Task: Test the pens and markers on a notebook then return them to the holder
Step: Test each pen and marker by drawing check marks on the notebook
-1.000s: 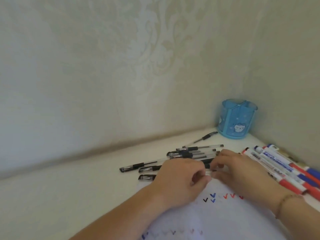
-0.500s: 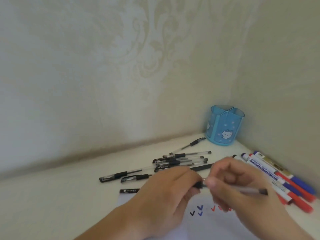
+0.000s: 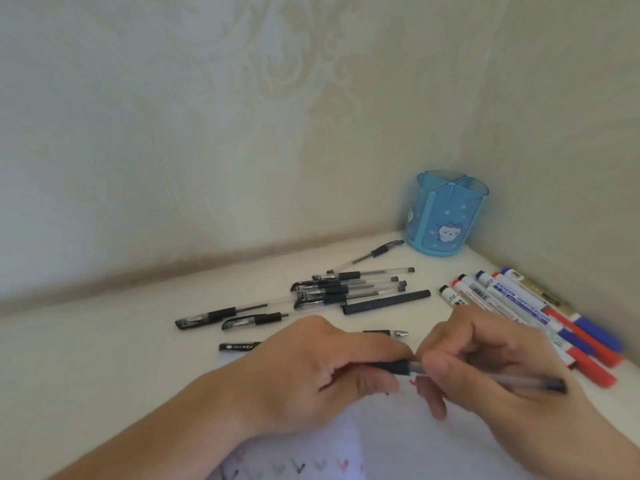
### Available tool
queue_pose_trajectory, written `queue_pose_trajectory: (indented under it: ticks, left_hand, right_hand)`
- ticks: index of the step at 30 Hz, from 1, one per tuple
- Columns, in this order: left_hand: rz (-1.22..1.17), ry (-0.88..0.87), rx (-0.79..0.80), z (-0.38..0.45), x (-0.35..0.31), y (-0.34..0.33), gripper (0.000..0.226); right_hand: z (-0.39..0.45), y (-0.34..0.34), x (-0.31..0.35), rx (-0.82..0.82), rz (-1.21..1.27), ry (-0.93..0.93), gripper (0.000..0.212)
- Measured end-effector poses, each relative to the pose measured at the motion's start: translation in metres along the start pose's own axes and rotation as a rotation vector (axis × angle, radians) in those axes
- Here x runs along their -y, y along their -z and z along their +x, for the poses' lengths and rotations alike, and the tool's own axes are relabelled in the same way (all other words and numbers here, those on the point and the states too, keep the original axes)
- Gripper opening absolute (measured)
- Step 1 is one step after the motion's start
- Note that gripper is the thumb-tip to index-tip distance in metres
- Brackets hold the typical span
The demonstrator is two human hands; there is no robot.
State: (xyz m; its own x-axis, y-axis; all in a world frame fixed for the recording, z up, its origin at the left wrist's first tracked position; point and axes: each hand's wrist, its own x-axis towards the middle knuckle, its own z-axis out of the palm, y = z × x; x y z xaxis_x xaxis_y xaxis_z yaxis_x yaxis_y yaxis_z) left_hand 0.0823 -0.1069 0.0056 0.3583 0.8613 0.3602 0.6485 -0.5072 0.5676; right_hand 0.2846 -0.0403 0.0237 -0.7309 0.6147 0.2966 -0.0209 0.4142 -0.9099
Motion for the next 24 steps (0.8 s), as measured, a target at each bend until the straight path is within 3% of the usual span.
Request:
queue_pose_trajectory:
  ticks: [4, 7, 8, 12, 16, 20, 24]
  left_hand:
    - [0.155, 0.175, 0.111, -0.007, 0.007, 0.004, 0.061]
    - [0.369, 0.254, 0.193, -0.01, 0.011, 0.009, 0.081]
    - [0.407, 0.268, 0.215, -0.01, 0.011, 0.01, 0.085]
    - [0.449, 0.273, 0.251, -0.01, 0.01, 0.013, 0.082]
    - [0.453, 0.231, 0.215, -0.012, 0.012, 0.015, 0.064]
    - [0.499, 0.19, 0.214, -0.013, 0.014, 0.014, 0.055]
    - [0.441, 0.225, 0.239, -0.012, 0.016, 0.017, 0.052]
  right_hand:
    - [0.014, 0.017, -0.01, -0.055, -0.046, -0.19, 0.027]
    - [0.013, 0.025, -0.017, -0.262, 0.27, -0.255, 0.068]
    - [0.012, 0.024, -0.019, -0.303, 0.298, -0.305, 0.073]
    - [0.012, 0.01, -0.032, -0.384, 0.285, -0.439, 0.041]
    - [0.014, 0.0, -0.038, -0.295, 0.291, -0.338, 0.053]
    - [0.011, -0.004, -0.032, -0.197, 0.126, -0.274, 0.023]
    - [0.007, -0.004, -0.026, -0.206, 0.048, -0.224, 0.02]
